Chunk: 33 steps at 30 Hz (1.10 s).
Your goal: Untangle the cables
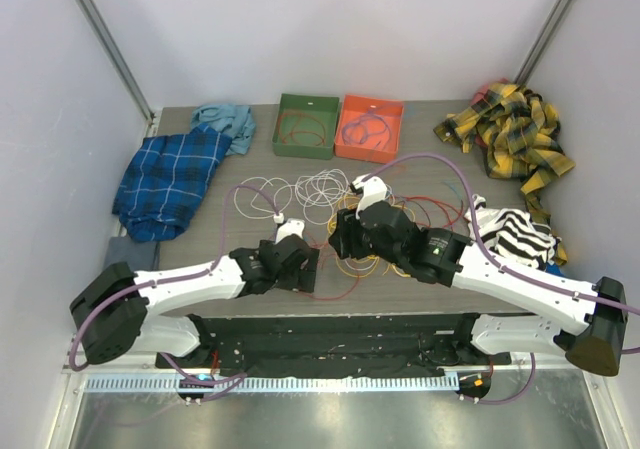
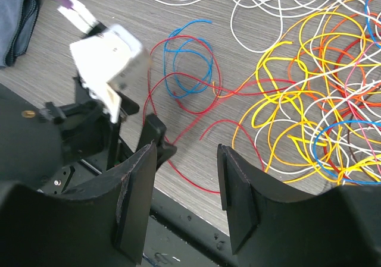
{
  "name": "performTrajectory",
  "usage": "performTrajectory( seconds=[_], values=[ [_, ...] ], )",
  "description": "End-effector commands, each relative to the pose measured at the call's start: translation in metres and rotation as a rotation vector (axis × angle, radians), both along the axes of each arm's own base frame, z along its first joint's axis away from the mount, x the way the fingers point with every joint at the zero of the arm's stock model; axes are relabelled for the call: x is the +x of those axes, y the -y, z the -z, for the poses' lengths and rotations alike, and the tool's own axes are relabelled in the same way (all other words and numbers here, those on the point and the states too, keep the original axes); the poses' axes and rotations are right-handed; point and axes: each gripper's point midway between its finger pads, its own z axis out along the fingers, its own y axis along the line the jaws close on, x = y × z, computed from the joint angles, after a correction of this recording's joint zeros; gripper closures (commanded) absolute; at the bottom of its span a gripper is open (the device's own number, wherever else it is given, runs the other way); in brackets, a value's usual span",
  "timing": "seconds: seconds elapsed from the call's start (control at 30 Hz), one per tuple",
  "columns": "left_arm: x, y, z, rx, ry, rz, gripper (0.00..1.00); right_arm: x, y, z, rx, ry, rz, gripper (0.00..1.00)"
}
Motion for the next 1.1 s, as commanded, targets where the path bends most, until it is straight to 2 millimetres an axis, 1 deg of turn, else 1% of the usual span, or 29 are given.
performTrajectory(
  seconds=[0.0,0.07,0.1,0.17,0.37,0.57,0.73,0.83,0.87,0.93,0.97,1.03,1.07],
  values=[
    [0.031,-0.001,-0.030,-0.055,0.177,-0.115,0.00,0.002,-0.002,-0.004,0.039,0.017,0.020,0.47],
    [0.034,-0.001,-0.029,-0.036,0.187,-0.115,0.00,0.003,-0.001,-0.003,0.037,0.015,0.022,0.47],
    [0.034,-0.003,-0.025,-0.012,0.182,-0.110,0.00,0.002,-0.001,-0.004,0.037,0.017,0.021,0.47],
    [0.033,-0.005,-0.014,0.040,0.152,-0.104,0.00,0.003,-0.001,-0.003,0.036,0.016,0.025,0.47],
    [0.026,-0.016,0.014,0.098,0.104,-0.141,0.00,0.003,0.005,0.000,0.029,0.021,0.034,0.47],
    [0.032,-0.027,0.027,0.120,0.104,-0.181,0.00,0.002,0.004,0.005,0.016,0.015,0.029,0.47],
    [0.036,-0.022,0.034,0.100,0.081,-0.165,0.01,0.002,0.005,0.008,0.011,0.012,0.030,0.47],
    [0.034,-0.020,0.039,0.093,0.057,-0.148,0.10,0.001,0.005,0.010,0.009,0.009,0.031,0.47],
    [0.033,-0.021,0.042,0.096,0.050,-0.147,0.15,0.001,0.006,0.011,0.006,0.010,0.031,0.47],
    [0.031,-0.020,0.044,0.085,0.042,-0.142,0.21,0.002,0.006,0.011,0.006,0.011,0.033,0.47],
    [0.028,-0.020,0.047,0.082,0.033,-0.138,0.26,0.002,0.006,0.011,0.005,0.009,0.033,0.47],
    [0.025,-0.022,0.051,0.080,0.022,-0.142,0.31,0.002,0.005,0.012,0.004,0.010,0.031,0.47],
    [0.022,-0.023,0.054,0.079,0.014,-0.138,0.37,0.001,0.005,0.013,0.002,0.008,0.029,0.47]
  ],
)
